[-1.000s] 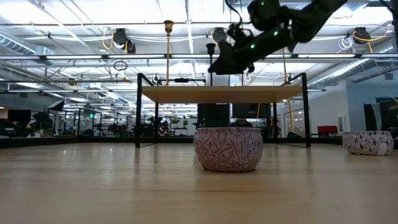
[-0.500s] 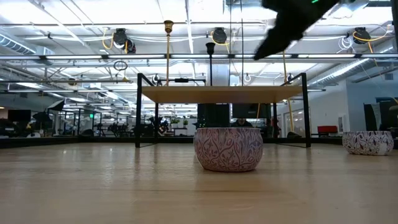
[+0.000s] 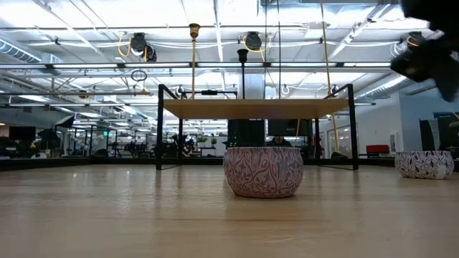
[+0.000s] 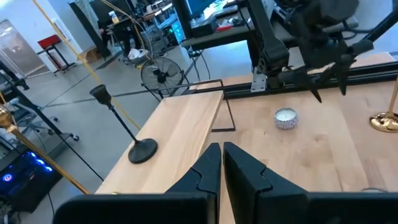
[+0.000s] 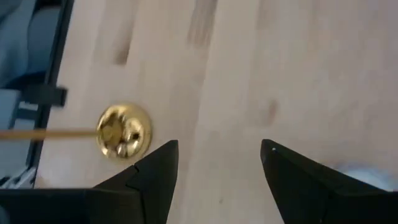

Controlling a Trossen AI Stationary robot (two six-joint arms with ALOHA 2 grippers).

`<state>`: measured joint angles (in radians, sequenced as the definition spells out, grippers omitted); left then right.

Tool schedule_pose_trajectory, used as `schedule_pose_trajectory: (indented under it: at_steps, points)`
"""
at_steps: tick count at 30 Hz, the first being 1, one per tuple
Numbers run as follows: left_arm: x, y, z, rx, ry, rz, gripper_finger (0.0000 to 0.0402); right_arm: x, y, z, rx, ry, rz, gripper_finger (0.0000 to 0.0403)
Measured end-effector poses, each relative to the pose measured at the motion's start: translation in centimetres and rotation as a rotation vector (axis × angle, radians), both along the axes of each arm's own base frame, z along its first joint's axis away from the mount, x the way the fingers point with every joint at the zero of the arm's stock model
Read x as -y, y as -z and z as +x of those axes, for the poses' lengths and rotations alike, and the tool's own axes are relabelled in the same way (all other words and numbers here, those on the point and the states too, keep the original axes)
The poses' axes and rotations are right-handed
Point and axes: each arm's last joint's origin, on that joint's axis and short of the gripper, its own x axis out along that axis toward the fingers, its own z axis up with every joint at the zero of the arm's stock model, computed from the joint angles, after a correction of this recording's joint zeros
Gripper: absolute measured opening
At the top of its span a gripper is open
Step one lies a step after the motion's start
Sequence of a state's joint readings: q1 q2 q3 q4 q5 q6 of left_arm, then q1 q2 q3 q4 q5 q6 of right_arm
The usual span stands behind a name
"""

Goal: Pick & Place candle stick holders
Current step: Put the golden candle holder on the shelf

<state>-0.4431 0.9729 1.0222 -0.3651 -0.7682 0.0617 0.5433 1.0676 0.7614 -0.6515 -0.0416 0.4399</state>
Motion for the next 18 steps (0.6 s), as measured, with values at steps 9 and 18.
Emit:
schedule_pose_trajectory:
  at_steps: [9, 18]
  points:
    - [0.1, 0.2, 0.3, 0.01, -0.016, -0.047, 0.0026, -3.4, 3.8, -1.6, 0.175, -0.242, 0.239, 0.0224]
    - [-0.3, 0.1, 0.4, 0.026, -0.039, -0.066, 0.0026, -4.4, 6.9, -4.2, 0.318, -0.379, 0.281, 0.0224]
